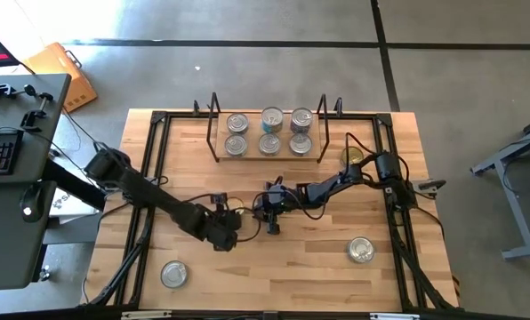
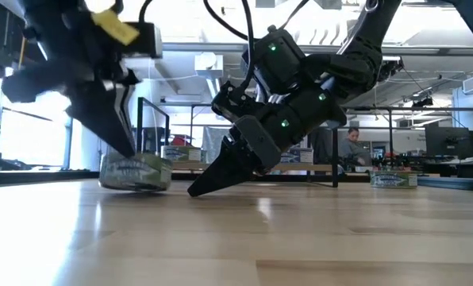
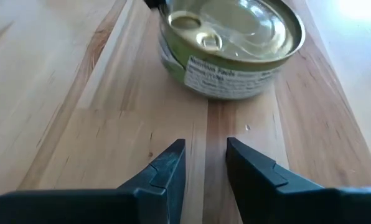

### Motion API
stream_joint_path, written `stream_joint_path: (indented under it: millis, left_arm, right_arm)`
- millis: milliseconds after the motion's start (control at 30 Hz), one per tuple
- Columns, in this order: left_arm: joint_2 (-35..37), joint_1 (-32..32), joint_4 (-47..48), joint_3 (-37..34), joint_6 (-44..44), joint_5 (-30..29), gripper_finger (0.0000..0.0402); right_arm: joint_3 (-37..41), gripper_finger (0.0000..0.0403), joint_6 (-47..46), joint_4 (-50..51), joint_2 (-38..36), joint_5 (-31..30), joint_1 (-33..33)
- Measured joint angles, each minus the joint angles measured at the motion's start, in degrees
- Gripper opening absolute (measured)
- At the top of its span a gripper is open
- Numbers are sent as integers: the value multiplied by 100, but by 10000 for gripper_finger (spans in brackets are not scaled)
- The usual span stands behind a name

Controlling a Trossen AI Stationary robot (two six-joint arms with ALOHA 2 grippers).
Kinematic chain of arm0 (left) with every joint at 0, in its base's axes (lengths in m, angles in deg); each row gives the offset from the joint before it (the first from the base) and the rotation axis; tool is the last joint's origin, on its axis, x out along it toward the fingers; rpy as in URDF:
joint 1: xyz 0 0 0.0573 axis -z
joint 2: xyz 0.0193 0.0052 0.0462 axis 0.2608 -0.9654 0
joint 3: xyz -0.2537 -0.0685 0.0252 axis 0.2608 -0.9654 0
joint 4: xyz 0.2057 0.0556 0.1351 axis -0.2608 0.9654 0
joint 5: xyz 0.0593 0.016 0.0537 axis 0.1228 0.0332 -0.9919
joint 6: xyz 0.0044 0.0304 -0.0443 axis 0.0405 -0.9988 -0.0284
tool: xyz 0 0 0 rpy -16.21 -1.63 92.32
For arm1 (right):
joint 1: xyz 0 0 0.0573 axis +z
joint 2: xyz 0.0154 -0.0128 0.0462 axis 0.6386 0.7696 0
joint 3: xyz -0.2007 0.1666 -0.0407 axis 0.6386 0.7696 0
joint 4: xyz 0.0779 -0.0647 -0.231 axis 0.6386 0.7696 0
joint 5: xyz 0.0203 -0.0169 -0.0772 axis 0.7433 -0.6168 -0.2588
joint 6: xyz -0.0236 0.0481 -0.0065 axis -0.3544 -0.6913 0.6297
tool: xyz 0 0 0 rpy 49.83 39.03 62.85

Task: Stack canned seafood by type on shelf
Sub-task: Stack the green tuna can on top of the green tuna can on the shelf

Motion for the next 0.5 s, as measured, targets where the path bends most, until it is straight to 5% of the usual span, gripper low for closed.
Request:
stream_joint_path:
  millis: [200,500]
  left_arm:
    - [-205,-26,-25,-2,46,-9,25]
    - [-350,-28,105,-4,147,-211,146]
  right_arm:
    - [0,107,0,10,0,4,0]
    - [0,107,0,9,0,10,0]
